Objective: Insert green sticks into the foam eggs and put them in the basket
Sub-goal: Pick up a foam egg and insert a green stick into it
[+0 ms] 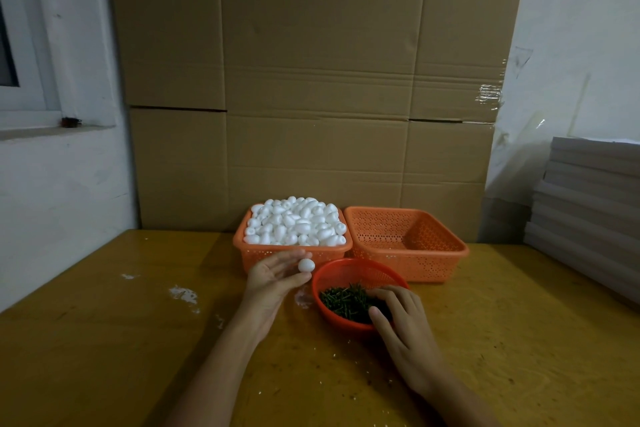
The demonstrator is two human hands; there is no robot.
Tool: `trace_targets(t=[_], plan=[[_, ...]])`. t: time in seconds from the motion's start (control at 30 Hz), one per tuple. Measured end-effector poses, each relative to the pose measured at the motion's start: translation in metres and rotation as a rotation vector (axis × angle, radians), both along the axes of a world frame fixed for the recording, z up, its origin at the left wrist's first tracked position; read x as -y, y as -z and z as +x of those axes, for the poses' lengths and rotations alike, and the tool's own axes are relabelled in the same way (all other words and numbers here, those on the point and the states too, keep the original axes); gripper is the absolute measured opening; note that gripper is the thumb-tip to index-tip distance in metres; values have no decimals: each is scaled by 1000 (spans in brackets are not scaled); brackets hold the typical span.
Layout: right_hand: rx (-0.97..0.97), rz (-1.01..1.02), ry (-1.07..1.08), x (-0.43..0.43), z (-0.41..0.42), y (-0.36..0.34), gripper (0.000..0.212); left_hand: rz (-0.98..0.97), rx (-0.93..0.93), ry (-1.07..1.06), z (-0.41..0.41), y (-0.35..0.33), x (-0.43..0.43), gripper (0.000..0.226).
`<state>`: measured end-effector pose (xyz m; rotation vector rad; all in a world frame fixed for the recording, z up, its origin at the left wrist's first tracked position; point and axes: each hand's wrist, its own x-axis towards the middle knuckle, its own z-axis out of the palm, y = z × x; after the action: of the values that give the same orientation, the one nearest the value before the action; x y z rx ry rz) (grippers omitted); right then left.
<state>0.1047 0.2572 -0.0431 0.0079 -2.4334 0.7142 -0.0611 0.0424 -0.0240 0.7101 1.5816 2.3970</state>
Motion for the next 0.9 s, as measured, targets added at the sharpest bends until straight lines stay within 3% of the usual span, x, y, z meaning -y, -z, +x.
trace_targets(t=[0.5,0.9], plan=[[6,13,4,0,0,1,52,31,62,-5,-1,-1,-1,52],[0,21,6,1,2,-2,49,197,171,43,1,-3,-1,34]])
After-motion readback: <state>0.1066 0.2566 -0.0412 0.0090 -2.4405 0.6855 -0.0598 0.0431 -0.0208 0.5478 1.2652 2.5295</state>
